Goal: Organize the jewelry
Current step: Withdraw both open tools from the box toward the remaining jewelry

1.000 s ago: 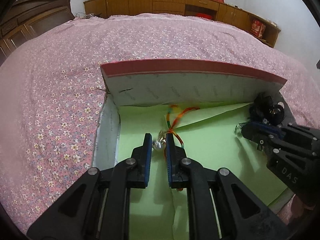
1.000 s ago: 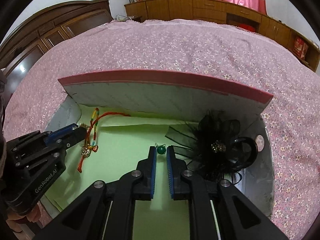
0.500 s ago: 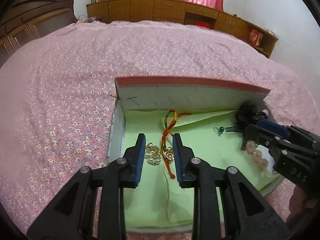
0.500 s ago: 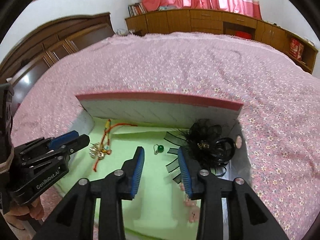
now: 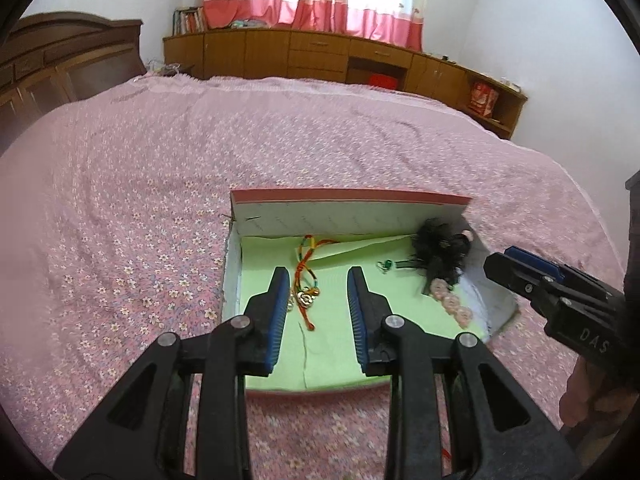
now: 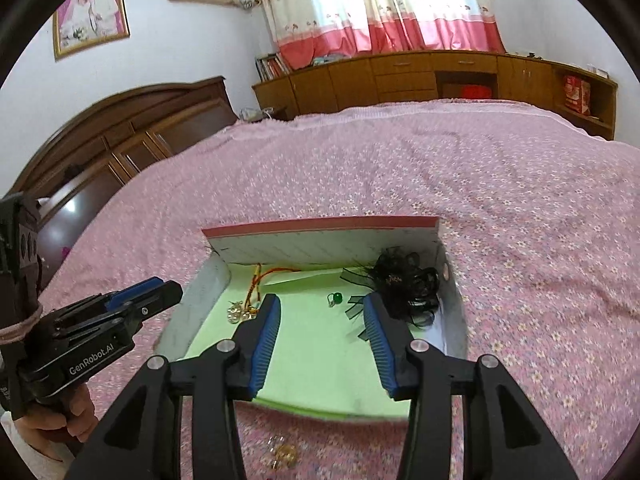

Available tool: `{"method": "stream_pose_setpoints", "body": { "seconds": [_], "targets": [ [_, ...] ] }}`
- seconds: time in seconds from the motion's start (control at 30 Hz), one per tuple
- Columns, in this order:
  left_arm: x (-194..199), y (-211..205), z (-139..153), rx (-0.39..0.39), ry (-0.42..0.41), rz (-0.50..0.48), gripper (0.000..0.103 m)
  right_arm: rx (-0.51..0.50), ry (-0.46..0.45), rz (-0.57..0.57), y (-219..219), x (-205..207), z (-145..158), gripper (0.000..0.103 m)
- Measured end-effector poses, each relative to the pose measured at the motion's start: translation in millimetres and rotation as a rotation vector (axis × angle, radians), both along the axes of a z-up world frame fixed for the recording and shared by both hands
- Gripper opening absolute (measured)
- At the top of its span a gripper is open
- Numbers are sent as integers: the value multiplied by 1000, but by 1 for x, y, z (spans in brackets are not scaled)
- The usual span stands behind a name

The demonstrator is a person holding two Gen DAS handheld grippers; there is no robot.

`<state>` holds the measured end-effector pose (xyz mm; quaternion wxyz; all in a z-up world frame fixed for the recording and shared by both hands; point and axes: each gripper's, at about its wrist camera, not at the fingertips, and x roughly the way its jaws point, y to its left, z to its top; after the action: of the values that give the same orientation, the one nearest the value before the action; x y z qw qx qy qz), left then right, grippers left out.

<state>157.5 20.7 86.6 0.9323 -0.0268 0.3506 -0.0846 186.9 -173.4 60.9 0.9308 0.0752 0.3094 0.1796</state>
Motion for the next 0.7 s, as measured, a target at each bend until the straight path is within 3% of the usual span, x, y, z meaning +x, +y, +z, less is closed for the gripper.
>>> {"method": "stream_pose_setpoints", "body": {
  "seconds": [0.27,0.7],
  "targets": [
    [-29,-3,9,-9,6,-39,23,33,-46,-28,-17,-40,14,48],
    [-62,-2,-8,-28,92,-86,24,12,25,-48,-38,-83,-8,48]
  ]
}}
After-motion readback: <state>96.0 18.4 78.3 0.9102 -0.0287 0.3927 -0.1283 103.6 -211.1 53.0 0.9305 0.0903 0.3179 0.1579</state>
